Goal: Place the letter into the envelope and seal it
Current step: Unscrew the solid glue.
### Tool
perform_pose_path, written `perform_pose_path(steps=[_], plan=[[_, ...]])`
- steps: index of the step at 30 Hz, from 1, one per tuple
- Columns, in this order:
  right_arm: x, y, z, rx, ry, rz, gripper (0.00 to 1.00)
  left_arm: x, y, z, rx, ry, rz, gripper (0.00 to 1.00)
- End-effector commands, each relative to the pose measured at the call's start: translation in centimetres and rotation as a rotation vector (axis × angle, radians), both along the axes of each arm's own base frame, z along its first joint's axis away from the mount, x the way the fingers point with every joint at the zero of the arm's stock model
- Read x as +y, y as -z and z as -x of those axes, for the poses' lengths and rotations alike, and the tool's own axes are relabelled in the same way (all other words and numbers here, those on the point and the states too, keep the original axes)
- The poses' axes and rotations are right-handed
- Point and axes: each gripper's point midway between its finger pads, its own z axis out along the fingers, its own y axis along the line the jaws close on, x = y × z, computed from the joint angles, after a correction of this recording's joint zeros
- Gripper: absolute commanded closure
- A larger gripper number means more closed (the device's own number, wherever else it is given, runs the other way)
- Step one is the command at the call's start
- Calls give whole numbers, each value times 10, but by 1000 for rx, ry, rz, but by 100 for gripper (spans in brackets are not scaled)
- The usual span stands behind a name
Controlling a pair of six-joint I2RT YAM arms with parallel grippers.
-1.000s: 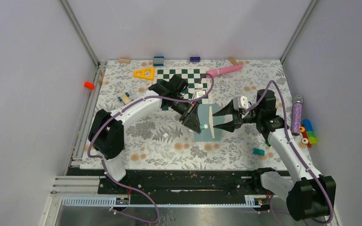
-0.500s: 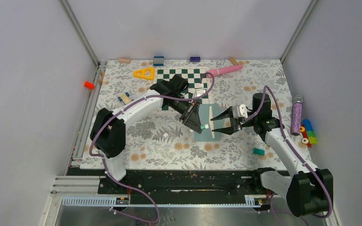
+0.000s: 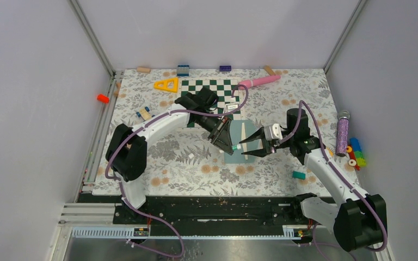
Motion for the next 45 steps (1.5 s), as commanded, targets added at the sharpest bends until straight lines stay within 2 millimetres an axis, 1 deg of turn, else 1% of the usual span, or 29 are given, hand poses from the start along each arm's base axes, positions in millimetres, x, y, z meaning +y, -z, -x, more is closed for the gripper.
perform_pose_path(steps=[1, 5, 11, 16, 22, 24, 28, 33, 39, 45], plan=[[3, -9, -1, -67, 1, -6, 53, -5, -17, -1, -21, 29, 73, 80], [3, -11, -1, -60, -1, -7, 55, -6, -17, -1, -21, 29, 69, 79], [5, -12, 1, -58, -9, -5, 63, -6, -16, -1, -26, 26, 63, 79], [6, -12, 2, -44, -13, -3, 66, -7, -16, -1, -29, 24, 61, 79], [6, -10, 0, 0, -1, 10, 72, -6, -14, -5, -92, -2, 36, 79], [6, -8, -1, 55, 18, 26, 76, -4, -14, -6, -134, -19, 22, 80], [6, -3, -6, 188, 65, 63, 78, 0, -14, -11, -219, -55, -6, 80], [8, 0, -12, 386, 103, 98, 77, 0, -11, -12, -297, -77, -38, 80], [11, -3, -18, 622, 134, 130, 74, -2, -7, -12, -400, -101, -66, 80], [17, -2, -28, 911, 129, 166, 72, -4, -6, -16, -496, -134, -104, 81]])
